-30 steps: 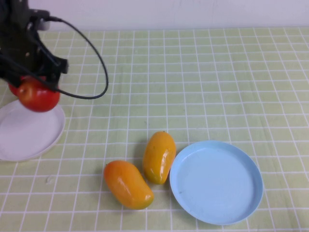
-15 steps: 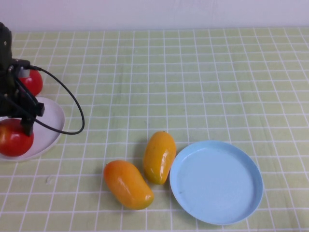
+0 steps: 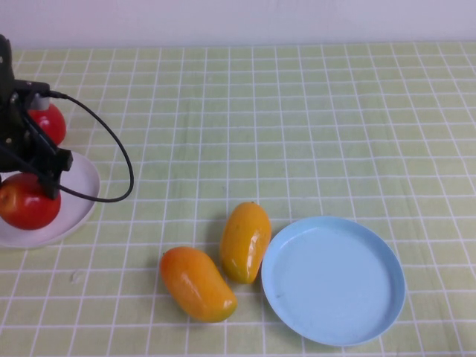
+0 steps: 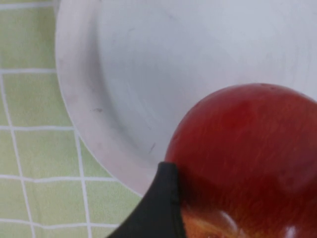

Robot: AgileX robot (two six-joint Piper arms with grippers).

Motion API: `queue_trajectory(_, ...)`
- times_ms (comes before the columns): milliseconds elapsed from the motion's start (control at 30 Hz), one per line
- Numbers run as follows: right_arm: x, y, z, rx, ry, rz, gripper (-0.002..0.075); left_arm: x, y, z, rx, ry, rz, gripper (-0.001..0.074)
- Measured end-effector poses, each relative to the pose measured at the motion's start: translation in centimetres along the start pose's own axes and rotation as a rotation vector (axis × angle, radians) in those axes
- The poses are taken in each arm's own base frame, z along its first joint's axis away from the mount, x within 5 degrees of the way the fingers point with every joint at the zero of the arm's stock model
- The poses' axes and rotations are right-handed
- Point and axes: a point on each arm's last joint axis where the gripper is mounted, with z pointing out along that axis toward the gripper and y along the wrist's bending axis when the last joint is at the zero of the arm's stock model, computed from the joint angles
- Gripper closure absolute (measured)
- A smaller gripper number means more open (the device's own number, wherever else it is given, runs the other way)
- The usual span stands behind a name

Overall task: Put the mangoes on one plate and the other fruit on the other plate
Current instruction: Put one type of fruit in the left plate

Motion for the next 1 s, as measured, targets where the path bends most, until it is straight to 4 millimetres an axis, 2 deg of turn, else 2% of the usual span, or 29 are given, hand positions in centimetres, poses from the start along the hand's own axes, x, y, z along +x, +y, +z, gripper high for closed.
queue_trajectory(233,0.0,0.0,0.0,0.0,0.0,0.0,0.0744,0.8,0.4,-3.1,-0.003,-0.056,-0.021,0.0066)
queue_trajectory(567,0.0,0.0,0.0,0.0,0.0,0.0,0.0744,0.4,0.7,-3.2,-0.033,-0.103,0.002,0.0066)
queue_trajectory(767,0.0,0.0,0.0,-0.005,-0.001,0.014,0.0744,0.1,1.2,-3.2,-0.107,-0.137,-0.104,0.0066)
queue_trajectory(1000,0.0,0.1,0.0,-0.014,-0.001,0.038,0.0744,-0.2,0.6,-3.5,-0.137,-0.174,-0.063,0.0066)
